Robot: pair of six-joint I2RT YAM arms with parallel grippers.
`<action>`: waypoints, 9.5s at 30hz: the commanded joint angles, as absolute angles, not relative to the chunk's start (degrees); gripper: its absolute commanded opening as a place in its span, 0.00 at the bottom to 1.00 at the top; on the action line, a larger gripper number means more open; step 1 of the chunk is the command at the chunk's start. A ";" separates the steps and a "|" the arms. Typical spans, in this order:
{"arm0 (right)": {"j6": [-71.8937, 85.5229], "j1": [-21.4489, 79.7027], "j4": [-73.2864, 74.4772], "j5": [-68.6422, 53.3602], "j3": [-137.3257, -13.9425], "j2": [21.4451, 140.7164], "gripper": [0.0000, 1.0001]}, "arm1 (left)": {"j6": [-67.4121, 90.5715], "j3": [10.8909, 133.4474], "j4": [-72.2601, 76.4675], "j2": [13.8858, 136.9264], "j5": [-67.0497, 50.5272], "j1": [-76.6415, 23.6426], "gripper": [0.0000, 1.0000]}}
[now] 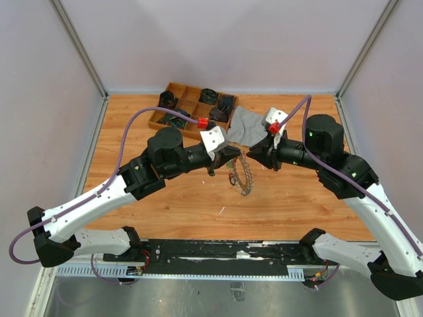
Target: Put the keys on the keyring
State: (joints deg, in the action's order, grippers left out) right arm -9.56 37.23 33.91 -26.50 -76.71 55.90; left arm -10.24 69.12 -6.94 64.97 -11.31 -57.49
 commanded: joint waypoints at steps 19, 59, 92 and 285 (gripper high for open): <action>-13.92 36.76 27.44 -43.89 -77.19 49.19 0.27 | -4.95 70.45 -1.80 58.26 -23.87 -57.55 0.01; -1.78 36.76 14.25 -57.75 -71.98 50.95 0.21 | -1.78 69.40 0.00 56.78 -29.64 -57.52 0.01; -17.42 37.05 43.82 -46.37 -88.24 57.39 0.01 | -2.76 69.94 -5.03 57.35 -23.27 -57.55 0.36; 30.52 34.28 -6.18 -46.38 -54.23 40.93 0.28 | -1.09 66.02 -0.01 54.03 -21.96 -57.50 0.01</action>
